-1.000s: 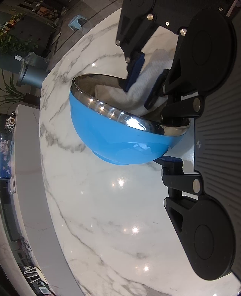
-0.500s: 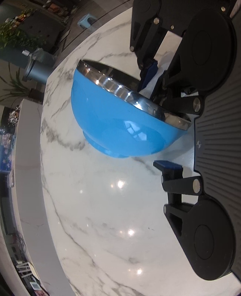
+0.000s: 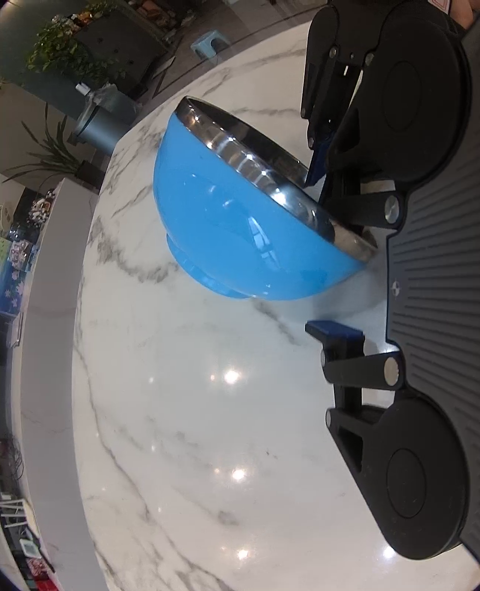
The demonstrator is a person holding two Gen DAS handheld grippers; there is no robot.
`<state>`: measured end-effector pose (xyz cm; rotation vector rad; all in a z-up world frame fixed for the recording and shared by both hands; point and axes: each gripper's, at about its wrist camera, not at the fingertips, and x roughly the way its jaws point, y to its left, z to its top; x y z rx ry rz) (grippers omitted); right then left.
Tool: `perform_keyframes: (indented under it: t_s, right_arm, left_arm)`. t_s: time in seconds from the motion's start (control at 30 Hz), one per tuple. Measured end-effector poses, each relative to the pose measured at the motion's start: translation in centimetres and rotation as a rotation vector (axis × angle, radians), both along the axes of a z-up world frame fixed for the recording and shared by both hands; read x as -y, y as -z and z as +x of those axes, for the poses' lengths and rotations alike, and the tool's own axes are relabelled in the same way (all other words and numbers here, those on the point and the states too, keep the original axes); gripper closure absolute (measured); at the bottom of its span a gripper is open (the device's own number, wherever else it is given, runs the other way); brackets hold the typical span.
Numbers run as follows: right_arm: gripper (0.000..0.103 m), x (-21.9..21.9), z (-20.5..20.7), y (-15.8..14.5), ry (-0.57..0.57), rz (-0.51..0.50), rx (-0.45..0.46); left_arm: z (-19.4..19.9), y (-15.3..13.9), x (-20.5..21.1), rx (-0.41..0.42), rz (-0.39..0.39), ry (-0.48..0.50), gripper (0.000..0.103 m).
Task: Clean bowl
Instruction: 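Wipe the bowl bottom with the towel in the right gripper while the left gripper holds the bowl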
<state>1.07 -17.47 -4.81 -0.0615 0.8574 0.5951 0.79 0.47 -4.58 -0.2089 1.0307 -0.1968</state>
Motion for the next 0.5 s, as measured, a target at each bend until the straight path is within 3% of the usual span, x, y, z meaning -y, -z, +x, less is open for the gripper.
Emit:
perform_keyframes:
  t_s: [0.5]
  right_arm:
    - [0.091, -4.0, -3.9, 0.6, -0.162, -0.447, 0.373]
  left_arm:
    - [0.1, -0.9, 1.5, -0.065, 0.095, 0.201, 0.08]
